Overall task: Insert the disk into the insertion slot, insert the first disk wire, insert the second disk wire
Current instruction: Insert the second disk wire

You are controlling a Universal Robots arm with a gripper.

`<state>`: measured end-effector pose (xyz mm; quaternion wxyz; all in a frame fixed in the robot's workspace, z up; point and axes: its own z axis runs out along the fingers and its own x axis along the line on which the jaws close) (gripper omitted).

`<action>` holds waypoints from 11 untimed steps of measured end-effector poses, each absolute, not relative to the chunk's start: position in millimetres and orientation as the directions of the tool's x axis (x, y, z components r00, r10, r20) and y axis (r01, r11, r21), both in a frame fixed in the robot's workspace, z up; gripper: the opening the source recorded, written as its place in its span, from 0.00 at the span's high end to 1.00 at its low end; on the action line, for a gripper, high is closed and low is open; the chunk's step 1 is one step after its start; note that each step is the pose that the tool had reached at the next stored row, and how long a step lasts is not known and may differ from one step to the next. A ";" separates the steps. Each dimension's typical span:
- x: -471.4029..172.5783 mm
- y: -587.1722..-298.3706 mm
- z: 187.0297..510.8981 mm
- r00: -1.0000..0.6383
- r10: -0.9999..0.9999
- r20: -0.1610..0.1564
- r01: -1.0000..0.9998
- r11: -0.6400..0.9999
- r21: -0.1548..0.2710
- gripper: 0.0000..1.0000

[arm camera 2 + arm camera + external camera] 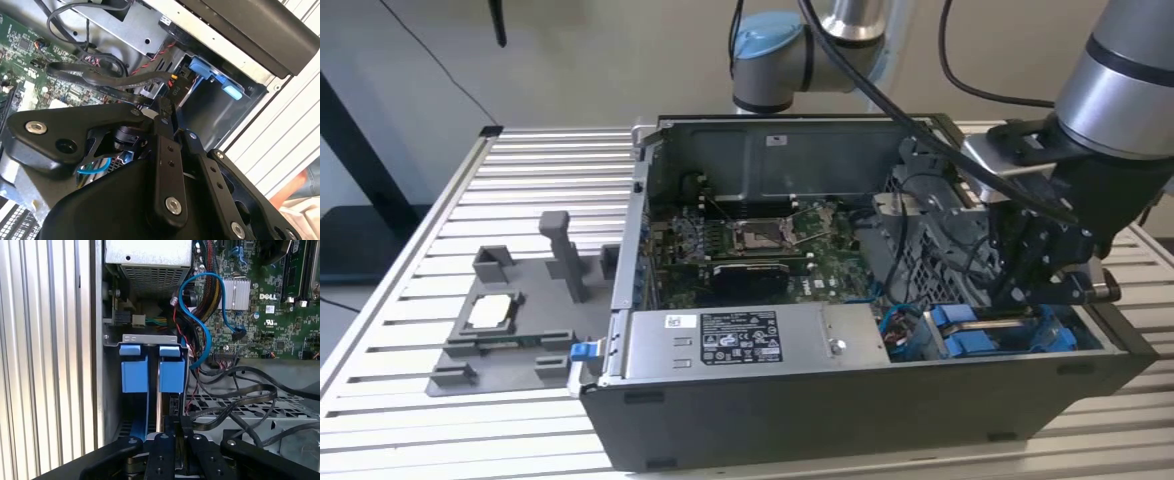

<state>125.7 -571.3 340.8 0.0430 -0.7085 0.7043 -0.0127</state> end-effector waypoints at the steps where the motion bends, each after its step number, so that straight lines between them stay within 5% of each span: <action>1: 125.4 -571.2 340.8 0.008 -0.999 -0.043 -0.997 -0.004 -0.079 0.84; 11: 124.1 -570.3 339.9 0.008 -0.999 -0.045 -0.996 -0.004 -0.084 0.84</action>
